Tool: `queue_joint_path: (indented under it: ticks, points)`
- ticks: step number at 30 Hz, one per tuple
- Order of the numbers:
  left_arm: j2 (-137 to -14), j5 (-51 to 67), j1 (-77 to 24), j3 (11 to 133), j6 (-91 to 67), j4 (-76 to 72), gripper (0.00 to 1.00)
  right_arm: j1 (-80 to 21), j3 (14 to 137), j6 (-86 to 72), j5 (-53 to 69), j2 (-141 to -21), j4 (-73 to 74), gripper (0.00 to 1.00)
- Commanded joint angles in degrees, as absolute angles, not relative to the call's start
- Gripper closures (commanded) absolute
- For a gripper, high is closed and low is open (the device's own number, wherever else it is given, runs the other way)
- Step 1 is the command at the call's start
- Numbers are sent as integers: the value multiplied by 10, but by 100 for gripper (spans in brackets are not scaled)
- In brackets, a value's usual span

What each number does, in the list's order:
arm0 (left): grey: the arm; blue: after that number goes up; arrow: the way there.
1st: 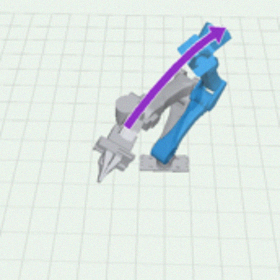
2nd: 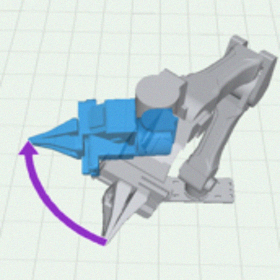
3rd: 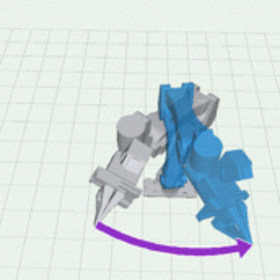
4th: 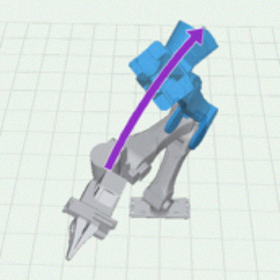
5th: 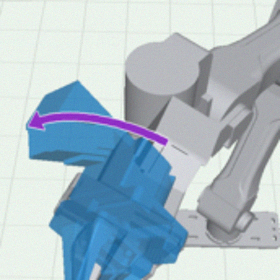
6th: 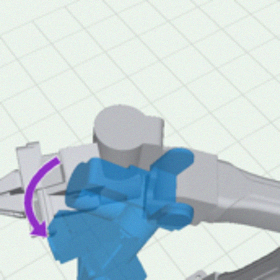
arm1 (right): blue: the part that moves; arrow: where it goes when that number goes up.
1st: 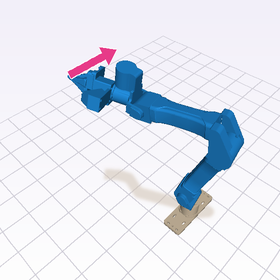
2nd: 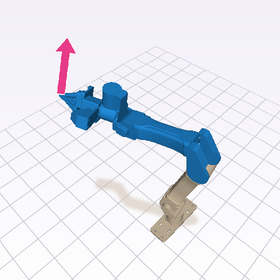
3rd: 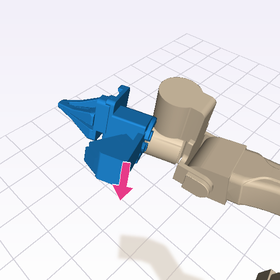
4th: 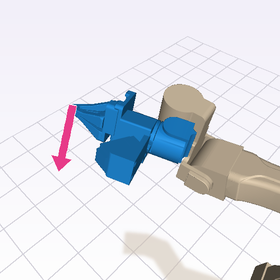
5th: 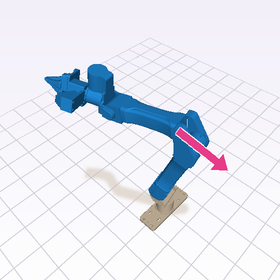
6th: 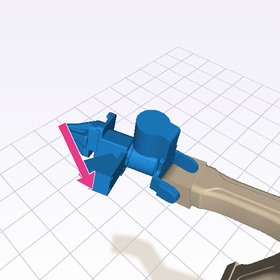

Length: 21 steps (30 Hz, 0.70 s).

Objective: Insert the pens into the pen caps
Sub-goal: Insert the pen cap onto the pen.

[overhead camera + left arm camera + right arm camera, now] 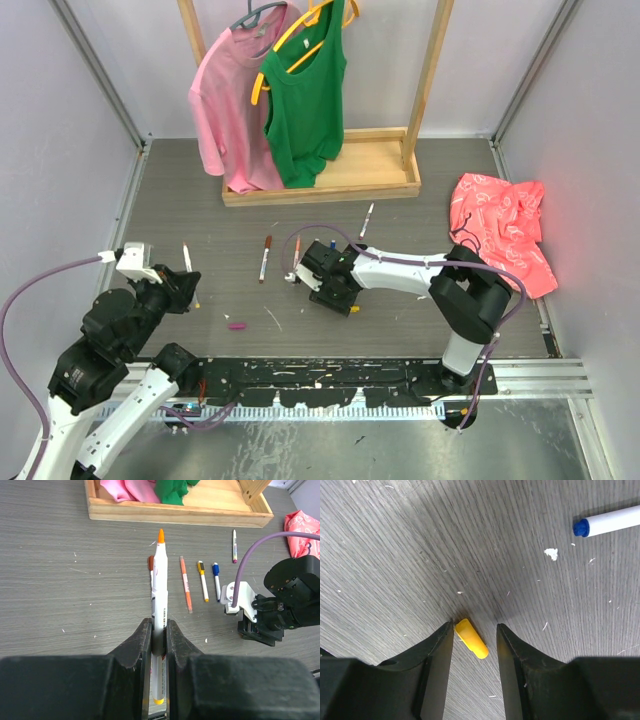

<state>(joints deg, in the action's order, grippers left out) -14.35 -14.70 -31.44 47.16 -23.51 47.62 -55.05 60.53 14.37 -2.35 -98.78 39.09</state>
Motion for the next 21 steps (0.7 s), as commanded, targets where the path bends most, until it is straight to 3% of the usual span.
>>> queue_joint_path:
  ticks: [1, 21]
  points:
    - [-152, -142, -313, 475, -231, 453, 100, -549, 612, 147, -11, -986, 395, 56]
    - [-156, -137, -313, 474, -229, 450, 100, -548, 591, 122, 8, -981, 417, 60]
